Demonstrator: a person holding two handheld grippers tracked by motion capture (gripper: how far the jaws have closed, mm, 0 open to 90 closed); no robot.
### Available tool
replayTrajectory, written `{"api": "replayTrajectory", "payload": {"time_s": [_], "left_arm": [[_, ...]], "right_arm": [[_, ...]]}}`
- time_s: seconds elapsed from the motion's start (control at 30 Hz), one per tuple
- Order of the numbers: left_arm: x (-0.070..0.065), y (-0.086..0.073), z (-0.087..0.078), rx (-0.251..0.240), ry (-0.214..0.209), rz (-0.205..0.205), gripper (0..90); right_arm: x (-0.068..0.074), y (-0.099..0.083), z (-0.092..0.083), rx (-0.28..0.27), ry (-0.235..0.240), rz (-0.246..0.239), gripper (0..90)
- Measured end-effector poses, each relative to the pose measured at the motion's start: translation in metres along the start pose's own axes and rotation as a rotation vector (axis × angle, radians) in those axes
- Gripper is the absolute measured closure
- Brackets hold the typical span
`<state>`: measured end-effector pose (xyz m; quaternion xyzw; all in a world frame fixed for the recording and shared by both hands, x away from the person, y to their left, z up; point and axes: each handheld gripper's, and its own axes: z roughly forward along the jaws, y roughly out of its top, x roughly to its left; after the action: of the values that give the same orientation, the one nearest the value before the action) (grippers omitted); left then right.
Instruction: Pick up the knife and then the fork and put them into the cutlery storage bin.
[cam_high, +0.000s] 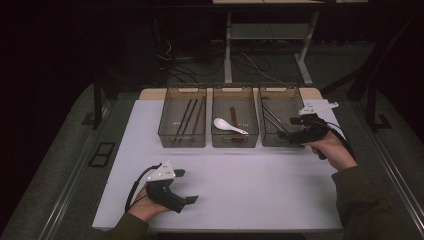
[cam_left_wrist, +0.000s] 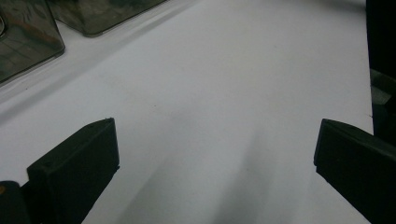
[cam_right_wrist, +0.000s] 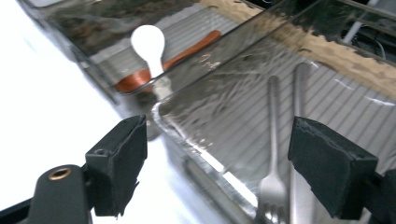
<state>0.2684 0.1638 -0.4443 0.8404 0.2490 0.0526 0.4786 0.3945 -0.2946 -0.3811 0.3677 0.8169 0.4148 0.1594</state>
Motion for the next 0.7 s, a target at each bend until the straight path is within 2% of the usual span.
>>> {"api": "replayTrajectory", "payload": {"time_s": [0.27, 0.5, 0.7], "left_arm": [[-0.001, 0.001, 0.000, -0.003, -0.002, 0.002, 0.0], [-0.002, 0.001, 0.000, -0.007, -0.002, 0.001, 0.0], [-0.002, 0.001, -0.001, -0.006, -0.002, 0.001, 0.0]], "right_arm": [[0.027, -0.019, -0.010, -0.027, 0.016, -0.023, 18.2], [0.047, -0.036, -0.017, -0.046, 0.059, -0.011, 18.2], [0.060, -0.053, -0.022, -0.061, 0.063, -0.001, 18.1]]}}
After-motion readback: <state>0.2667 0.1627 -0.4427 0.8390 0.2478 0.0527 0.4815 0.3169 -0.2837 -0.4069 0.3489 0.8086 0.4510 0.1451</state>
